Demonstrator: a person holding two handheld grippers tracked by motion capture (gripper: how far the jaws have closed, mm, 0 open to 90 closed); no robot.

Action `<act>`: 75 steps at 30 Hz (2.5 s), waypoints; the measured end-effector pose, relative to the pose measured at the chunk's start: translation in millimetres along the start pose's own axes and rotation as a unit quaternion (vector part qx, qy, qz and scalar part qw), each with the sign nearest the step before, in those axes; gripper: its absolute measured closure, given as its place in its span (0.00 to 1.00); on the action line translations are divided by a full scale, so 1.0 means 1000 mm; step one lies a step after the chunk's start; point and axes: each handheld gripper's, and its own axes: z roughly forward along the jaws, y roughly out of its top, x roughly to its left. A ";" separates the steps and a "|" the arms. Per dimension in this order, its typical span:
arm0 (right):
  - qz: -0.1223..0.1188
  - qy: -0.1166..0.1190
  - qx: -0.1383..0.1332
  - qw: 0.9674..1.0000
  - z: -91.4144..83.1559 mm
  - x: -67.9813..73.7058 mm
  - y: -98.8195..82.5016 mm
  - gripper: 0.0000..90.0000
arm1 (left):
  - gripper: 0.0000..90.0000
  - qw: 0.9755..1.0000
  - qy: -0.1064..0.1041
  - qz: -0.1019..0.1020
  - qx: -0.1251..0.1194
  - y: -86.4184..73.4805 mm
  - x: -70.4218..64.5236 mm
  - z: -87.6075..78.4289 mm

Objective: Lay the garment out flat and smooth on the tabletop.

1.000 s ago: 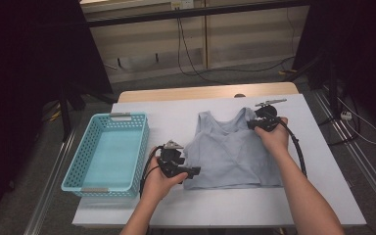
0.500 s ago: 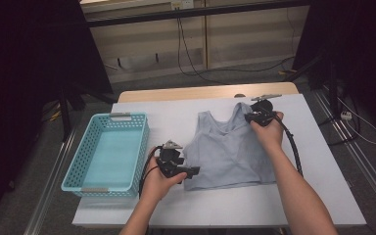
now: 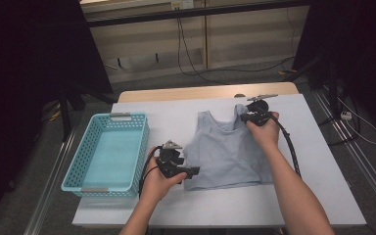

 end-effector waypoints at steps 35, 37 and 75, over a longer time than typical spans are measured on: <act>-0.075 0.066 0.062 0.993 0.006 0.044 -0.018 0.66 | 0.29 1.000 0.004 0.001 -0.005 0.001 0.000 -0.006; -0.075 0.060 0.070 0.993 0.012 0.046 -0.024 0.68 | 0.29 1.000 0.004 0.001 -0.006 0.001 0.000 -0.005; -0.061 0.075 0.055 0.994 0.024 0.061 -0.016 0.63 | 0.29 1.000 0.006 -0.006 -0.005 -0.001 0.006 -0.007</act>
